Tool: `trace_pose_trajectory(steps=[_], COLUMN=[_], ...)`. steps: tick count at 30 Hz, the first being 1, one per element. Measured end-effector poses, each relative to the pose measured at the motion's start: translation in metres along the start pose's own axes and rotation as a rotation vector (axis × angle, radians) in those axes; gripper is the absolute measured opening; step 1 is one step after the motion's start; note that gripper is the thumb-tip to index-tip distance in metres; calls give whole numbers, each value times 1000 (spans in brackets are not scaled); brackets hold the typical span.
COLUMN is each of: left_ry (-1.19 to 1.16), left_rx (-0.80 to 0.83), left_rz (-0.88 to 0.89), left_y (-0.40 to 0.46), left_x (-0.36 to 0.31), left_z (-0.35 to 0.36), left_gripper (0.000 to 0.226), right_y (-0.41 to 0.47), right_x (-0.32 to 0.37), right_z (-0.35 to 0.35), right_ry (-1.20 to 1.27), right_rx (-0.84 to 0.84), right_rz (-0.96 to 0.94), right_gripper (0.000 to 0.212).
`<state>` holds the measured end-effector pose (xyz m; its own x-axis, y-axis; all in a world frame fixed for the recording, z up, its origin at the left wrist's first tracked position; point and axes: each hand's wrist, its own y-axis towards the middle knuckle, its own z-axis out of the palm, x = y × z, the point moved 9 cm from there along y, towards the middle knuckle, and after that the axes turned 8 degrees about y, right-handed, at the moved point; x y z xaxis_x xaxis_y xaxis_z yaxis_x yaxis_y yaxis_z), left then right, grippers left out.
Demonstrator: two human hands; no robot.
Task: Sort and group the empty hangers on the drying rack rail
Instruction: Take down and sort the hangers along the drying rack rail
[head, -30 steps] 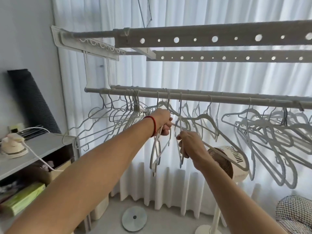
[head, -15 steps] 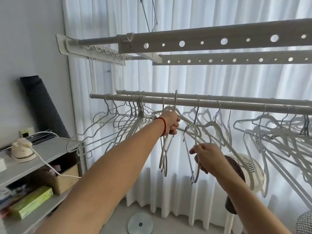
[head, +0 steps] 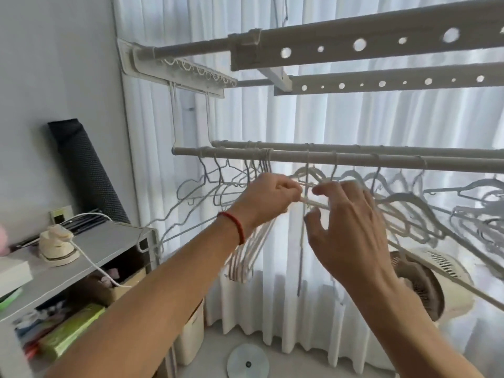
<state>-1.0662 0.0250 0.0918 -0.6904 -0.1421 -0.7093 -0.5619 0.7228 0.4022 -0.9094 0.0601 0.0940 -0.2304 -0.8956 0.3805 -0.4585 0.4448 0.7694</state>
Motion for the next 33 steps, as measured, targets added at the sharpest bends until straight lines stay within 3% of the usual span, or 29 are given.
trace_pose_trajectory(steps=[3, 8, 11, 14, 19, 23, 26, 28, 33], left_ry=[-13, 145, 237, 350, 591, 712, 777, 692, 86], left_rx=[-107, -293, -311, -213, -84, -30, 38, 63, 259], left_rz=[-23, -47, -103, -141, -100, -123, -195, -215, -61], left_y=[-8, 4, 30, 65, 134, 185, 216, 226, 242], left_x=[53, 152, 204, 251, 291, 309, 326, 333, 323], left_z=[-73, -186, -219, -216, -181, -164, -156, -150, -95], left_gripper=[25, 15, 16, 20, 46, 54, 46, 36, 23], right_y=[8, 29, 38, 52, 89, 119, 133, 136, 148], right_x=[65, 117, 114, 106, 89, 70, 54, 49, 43], right_z=[51, 170, 209, 230, 245, 245, 251, 256, 269], right_ry=[170, 239, 195, 134, 69, 30, 8, -20, -115], right_rx=[48, 250, 284, 274, 241, 258, 295, 329, 343], right_rz=[-85, 57, 157, 203, 210, 224, 240, 231, 217], right_gripper=[24, 33, 38, 38, 36, 31, 31, 34, 29])
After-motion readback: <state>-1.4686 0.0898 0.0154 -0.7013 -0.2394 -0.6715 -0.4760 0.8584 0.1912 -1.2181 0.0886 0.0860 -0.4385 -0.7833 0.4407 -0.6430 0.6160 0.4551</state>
